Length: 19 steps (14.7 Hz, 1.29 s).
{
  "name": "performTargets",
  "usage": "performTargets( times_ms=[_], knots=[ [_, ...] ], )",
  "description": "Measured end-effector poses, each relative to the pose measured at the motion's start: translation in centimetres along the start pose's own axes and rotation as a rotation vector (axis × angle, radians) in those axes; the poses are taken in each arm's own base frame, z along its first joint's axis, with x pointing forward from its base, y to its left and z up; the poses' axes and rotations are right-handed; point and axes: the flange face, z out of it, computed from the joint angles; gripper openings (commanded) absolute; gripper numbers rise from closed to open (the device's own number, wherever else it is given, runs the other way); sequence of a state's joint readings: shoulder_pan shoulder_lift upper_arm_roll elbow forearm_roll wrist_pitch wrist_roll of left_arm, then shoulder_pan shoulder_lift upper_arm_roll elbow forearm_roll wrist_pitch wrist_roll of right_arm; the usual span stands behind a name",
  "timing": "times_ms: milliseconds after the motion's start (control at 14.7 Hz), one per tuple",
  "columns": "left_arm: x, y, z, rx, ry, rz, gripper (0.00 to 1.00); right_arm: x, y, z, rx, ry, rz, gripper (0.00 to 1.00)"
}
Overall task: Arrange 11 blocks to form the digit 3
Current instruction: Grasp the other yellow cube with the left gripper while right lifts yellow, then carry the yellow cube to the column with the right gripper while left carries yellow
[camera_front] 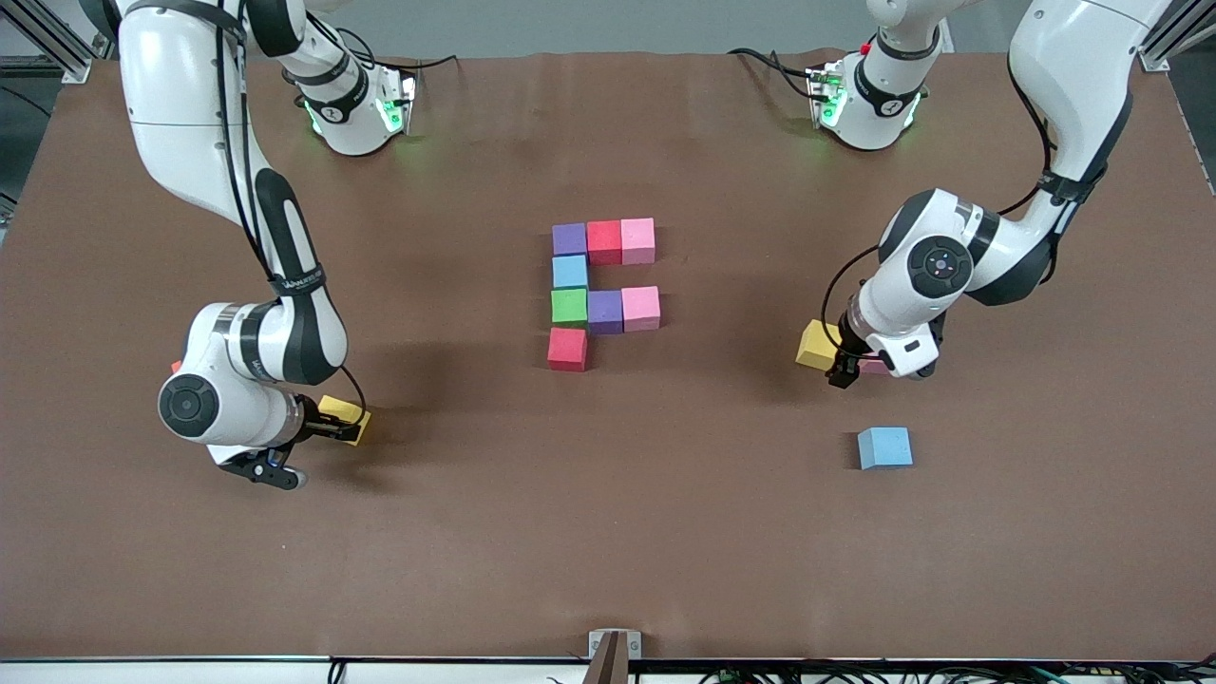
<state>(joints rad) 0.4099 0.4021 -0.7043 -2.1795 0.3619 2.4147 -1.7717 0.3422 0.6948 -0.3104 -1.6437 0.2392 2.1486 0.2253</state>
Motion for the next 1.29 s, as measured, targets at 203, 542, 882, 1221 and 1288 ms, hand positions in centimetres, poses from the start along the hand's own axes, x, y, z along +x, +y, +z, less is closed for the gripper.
performTargets(
  times_ms=[203, 542, 882, 1221, 1288],
  knots=[
    [-0.2, -1.1, 1.2, 0.009, -0.009, 0.002, 0.99, 0.0, -0.2, -0.2, 0.004, 0.004, -0.004, 0.38],
    [0.0, -1.9, 2.0, 0.022, -0.014, 0.000, 0.99, -0.1, -3.5, -2.0, 0.037, 0.039, -0.058, 0.37],
    [-0.2, -2.3, 2.7, 0.026, -0.022, 0.002, 0.99, -4.2, -14.9, -9.0, 0.062, 0.035, -0.249, 0.36],
    [0.4, -2.5, 3.4, 0.033, -0.037, -0.012, 0.51, -10.0, -24.7, -13.6, 0.079, 0.092, -0.416, 0.33],
    [0.4, -2.4, 3.4, 0.031, -0.038, -0.013, 0.41, -11.2, -26.4, -13.5, 0.077, 0.097, -0.444, 0.33]
  ],
)
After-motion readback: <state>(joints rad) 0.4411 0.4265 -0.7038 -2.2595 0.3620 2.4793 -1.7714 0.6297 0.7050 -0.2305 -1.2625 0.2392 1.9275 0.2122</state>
